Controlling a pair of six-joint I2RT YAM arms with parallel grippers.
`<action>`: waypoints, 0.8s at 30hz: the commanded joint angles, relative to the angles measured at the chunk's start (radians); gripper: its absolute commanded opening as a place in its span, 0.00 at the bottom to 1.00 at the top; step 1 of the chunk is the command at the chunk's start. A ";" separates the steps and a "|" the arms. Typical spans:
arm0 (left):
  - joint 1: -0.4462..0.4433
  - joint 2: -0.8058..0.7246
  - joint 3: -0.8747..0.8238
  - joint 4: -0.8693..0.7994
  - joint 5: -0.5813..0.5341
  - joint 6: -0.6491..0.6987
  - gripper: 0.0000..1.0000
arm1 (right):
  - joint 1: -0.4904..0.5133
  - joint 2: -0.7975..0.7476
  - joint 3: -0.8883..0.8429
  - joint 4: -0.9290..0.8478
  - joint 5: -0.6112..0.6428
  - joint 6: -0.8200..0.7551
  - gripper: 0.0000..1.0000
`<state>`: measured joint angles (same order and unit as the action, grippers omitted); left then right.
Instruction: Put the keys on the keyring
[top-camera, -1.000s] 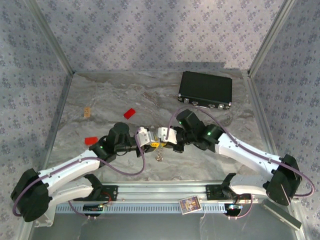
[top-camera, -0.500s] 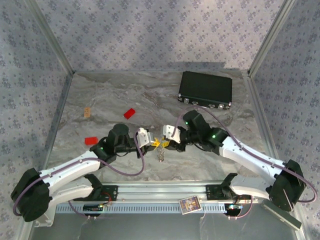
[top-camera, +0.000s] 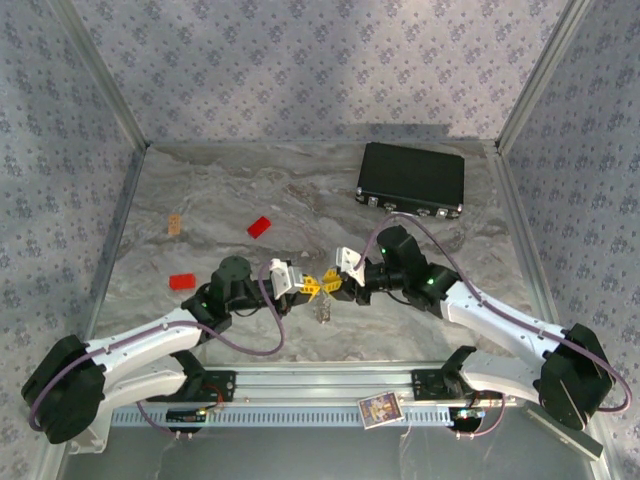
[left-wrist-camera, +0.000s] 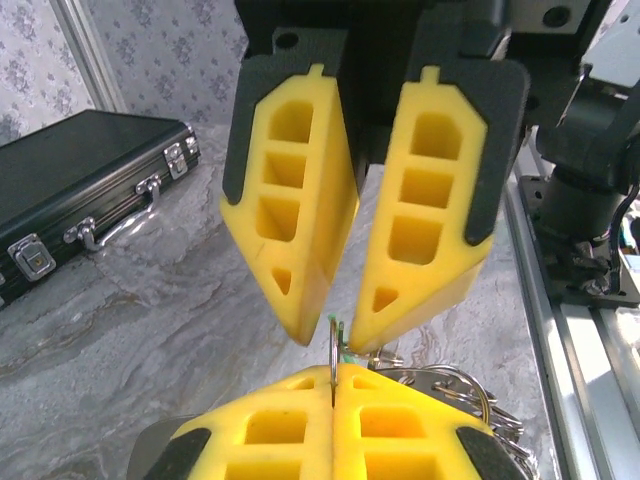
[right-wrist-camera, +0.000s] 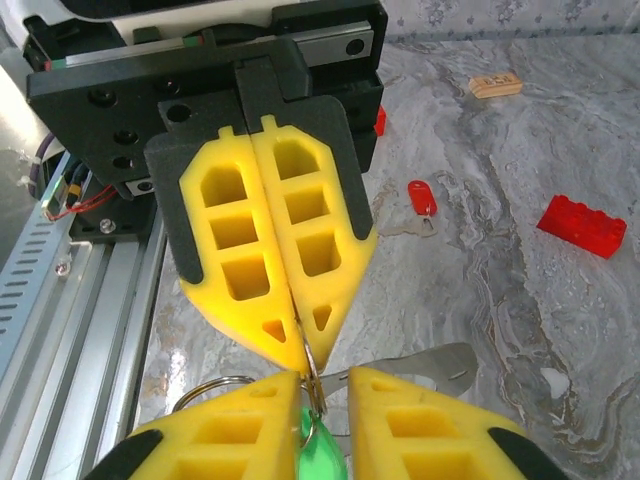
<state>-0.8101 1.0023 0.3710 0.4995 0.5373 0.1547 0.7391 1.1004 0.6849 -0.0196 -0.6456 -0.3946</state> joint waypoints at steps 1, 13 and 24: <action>-0.002 -0.017 -0.004 0.096 0.048 -0.016 0.00 | -0.004 0.004 -0.003 0.036 -0.027 0.023 0.18; -0.002 -0.068 0.047 -0.097 -0.038 0.053 0.23 | 0.023 -0.011 0.088 -0.158 0.029 -0.099 0.00; -0.003 -0.054 0.126 -0.277 -0.045 0.116 0.22 | 0.091 0.055 0.264 -0.414 0.168 -0.259 0.00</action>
<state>-0.8082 0.9413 0.4595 0.2630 0.4820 0.2428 0.8158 1.1393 0.8955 -0.3538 -0.5167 -0.5964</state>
